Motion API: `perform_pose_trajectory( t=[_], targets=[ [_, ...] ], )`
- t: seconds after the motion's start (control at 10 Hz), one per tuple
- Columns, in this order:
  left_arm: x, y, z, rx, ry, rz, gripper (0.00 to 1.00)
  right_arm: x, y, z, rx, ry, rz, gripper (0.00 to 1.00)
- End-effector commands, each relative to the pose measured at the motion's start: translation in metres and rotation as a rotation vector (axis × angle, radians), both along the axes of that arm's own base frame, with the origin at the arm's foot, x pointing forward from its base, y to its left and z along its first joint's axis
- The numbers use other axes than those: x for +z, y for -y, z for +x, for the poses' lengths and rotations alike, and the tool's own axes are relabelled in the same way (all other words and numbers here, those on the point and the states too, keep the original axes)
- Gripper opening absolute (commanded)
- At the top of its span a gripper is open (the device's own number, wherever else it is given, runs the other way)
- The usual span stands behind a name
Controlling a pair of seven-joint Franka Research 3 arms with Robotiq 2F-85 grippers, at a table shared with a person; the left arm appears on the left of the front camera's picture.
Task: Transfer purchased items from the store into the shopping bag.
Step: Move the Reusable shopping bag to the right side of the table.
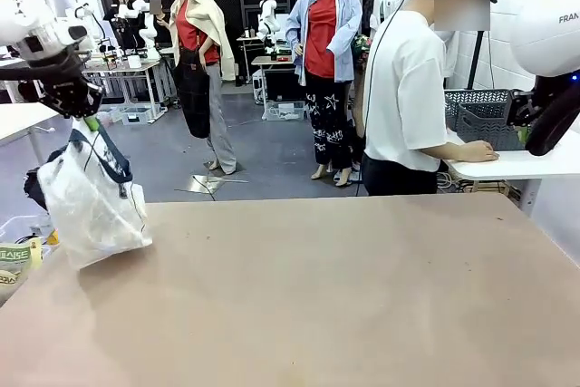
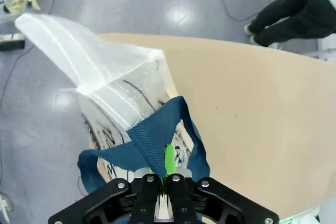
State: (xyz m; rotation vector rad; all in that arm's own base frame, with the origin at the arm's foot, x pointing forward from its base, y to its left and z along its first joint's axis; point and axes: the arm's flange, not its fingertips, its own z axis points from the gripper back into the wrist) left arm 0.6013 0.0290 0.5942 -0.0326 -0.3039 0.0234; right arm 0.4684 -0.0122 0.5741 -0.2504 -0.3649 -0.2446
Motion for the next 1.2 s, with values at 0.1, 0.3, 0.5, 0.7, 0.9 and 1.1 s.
perform_pose_trajectory(
  t=[0.1,0.3,0.5,0.7,0.9,1.1],
  targets=[
    [0.002,0.012,0.018,-0.007,-0.065,0.11,0.04,-0.001,0.0,-0.001,0.002,-0.004,-0.018,1.0],
    [0.006,0.018,0.021,0.005,-0.037,0.101,0.43,-0.001,0.0,-0.001,0.002,-0.004,-0.018,1.0],
    [0.015,0.023,0.018,0.009,0.028,0.082,0.82,-0.001,0.0,-0.001,0.002,-0.004,-0.018,1.0],
    [0.029,0.028,0.009,0.038,0.088,0.059,1.0,-0.001,0.0,-0.001,0.002,-0.004,-0.018,1.0],
    [0.053,0.047,-0.014,-0.066,0.196,-0.044,1.0,-0.001,0.0,-0.001,0.002,-0.004,-0.018,1.0],
    [0.062,0.092,-0.045,-0.174,0.264,-0.087,1.0,-0.001,0.0,-0.001,0.002,-0.004,-0.018,1.0]
  ],
)
